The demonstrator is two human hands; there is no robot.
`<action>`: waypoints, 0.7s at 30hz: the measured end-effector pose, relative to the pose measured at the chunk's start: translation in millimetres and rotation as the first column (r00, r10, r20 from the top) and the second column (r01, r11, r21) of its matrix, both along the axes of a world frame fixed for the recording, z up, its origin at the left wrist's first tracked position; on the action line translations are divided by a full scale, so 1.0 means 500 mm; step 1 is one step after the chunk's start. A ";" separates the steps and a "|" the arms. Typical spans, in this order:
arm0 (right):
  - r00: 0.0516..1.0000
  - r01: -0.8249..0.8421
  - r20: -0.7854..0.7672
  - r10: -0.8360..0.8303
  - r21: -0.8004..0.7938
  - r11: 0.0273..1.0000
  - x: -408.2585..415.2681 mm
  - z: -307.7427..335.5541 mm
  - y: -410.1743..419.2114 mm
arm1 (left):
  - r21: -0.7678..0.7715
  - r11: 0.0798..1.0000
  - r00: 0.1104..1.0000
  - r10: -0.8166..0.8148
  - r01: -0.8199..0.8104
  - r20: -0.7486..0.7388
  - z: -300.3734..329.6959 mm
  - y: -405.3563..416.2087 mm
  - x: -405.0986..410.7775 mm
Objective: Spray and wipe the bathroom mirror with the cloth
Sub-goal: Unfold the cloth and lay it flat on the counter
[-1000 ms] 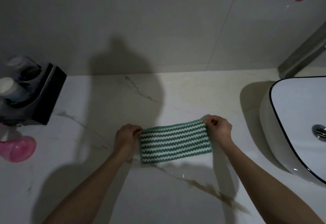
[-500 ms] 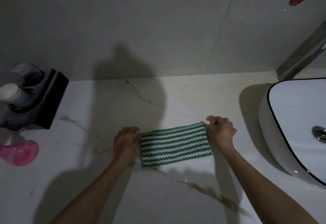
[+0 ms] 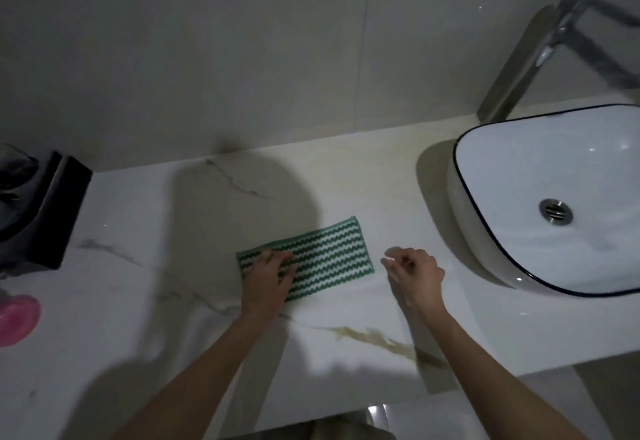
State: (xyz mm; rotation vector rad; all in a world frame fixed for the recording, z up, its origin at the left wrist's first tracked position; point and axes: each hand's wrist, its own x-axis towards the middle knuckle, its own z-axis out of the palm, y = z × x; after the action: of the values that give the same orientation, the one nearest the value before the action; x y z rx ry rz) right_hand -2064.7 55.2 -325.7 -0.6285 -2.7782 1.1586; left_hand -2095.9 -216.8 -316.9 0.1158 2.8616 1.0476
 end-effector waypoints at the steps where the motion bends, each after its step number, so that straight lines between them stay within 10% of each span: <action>1: 1.000 0.021 -0.001 -0.021 -0.013 1.000 0.014 0.003 -0.003 | 0.019 1.000 1.000 -0.018 0.017 0.012 0.000 0.013 0.000; 12: 0.986 0.150 0.062 -0.157 0.103 0.983 0.092 -0.026 -0.083 | -0.055 0.965 0.966 -0.253 0.256 0.058 -0.009 0.093 -0.159; 21: 0.936 0.333 0.044 -0.350 0.220 0.917 0.064 -0.008 -0.180 | -0.457 0.606 0.675 -0.737 0.651 -0.016 -0.007 0.174 -0.249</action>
State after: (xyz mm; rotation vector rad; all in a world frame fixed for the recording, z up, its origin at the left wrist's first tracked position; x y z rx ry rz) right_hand -2032.6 -34.7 -329.6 -1.1036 -2.6537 0.7746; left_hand -2220.2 -129.9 -320.6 1.2635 2.6722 0.2523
